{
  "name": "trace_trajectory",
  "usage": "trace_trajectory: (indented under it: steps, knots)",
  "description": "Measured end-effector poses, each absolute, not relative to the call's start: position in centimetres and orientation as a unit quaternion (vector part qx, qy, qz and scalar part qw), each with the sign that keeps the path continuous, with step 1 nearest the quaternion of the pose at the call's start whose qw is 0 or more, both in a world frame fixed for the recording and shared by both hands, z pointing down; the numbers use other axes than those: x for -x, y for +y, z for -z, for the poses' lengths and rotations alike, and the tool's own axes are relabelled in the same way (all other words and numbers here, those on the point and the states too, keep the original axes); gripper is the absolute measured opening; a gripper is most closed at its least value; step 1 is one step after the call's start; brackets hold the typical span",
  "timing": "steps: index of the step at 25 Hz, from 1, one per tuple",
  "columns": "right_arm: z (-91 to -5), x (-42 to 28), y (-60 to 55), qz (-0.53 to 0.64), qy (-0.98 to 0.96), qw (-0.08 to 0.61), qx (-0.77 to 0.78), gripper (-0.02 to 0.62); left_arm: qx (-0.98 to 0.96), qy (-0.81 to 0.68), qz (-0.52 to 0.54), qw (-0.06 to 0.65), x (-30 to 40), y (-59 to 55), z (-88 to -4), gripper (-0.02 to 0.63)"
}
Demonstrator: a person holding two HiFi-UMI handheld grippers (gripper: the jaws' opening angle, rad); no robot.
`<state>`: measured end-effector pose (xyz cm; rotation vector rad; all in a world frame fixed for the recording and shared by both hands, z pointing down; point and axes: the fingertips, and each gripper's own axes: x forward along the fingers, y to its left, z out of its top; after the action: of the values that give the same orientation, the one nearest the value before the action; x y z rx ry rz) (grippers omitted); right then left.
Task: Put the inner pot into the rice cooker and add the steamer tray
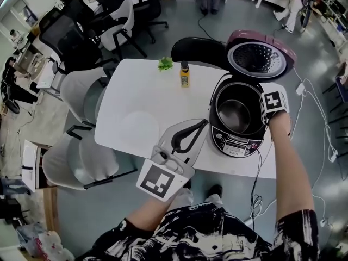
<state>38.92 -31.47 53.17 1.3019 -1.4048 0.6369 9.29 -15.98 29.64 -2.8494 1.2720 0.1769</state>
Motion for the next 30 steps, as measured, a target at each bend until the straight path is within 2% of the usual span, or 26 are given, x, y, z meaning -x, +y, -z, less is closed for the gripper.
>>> trace_trajectory:
  steps: [3,7,8,9,10,15,19,25,30]
  knots:
    - [-48.5,-37.5,-32.7,-0.262,-0.675,0.395,-0.566,0.037,0.913,0.405,-0.058,0.013,-9.7,-15.6,-28.8,0.005]
    - [-37.6,-34.3,-31.2,-0.178,-0.829,0.098,-0.522,0.04,0.911,0.407,-0.053,0.019,-10.0,-15.4,-28.5,0.005]
    - [-35.5,-33.5,-30.4,-0.162,-0.851,0.026,-0.499,0.188,0.911,0.408,-0.052,0.02,-10.0,-15.5,-28.5,0.005]
    - [-33.9,-32.6,-29.5,-0.155,-0.865,-0.022,-0.477,0.428,0.911,0.409,-0.051,0.022,-10.1,-15.4,-28.4,0.005]
    - [-32.9,-31.7,-28.6,-0.15,-0.874,-0.039,-0.46,0.433,0.91,0.411,-0.05,0.024,-10.2,-15.3,-28.0,0.005]
    - [-29.2,-23.6,-24.8,-0.113,-0.921,0.002,-0.373,0.435,0.908,0.415,-0.052,0.035,-10.6,-13.1,-26.0,0.005]
    - [-30.7,-12.2,-25.0,-0.113,-0.952,0.027,-0.283,0.434,0.894,0.446,-0.01,0.034,-7.1,-11.3,-28.2,0.005]
    - [-42.8,1.7,-26.0,-0.197,-0.947,0.134,-0.217,0.434,0.87,0.492,-0.001,0.025,-2.5,-9.0,-29.6,0.005]
    - [-54.5,8.6,-25.7,-0.257,-0.906,0.252,-0.223,0.434,0.861,0.507,-0.015,0.037,0.1,-7.4,-30.3,0.005]
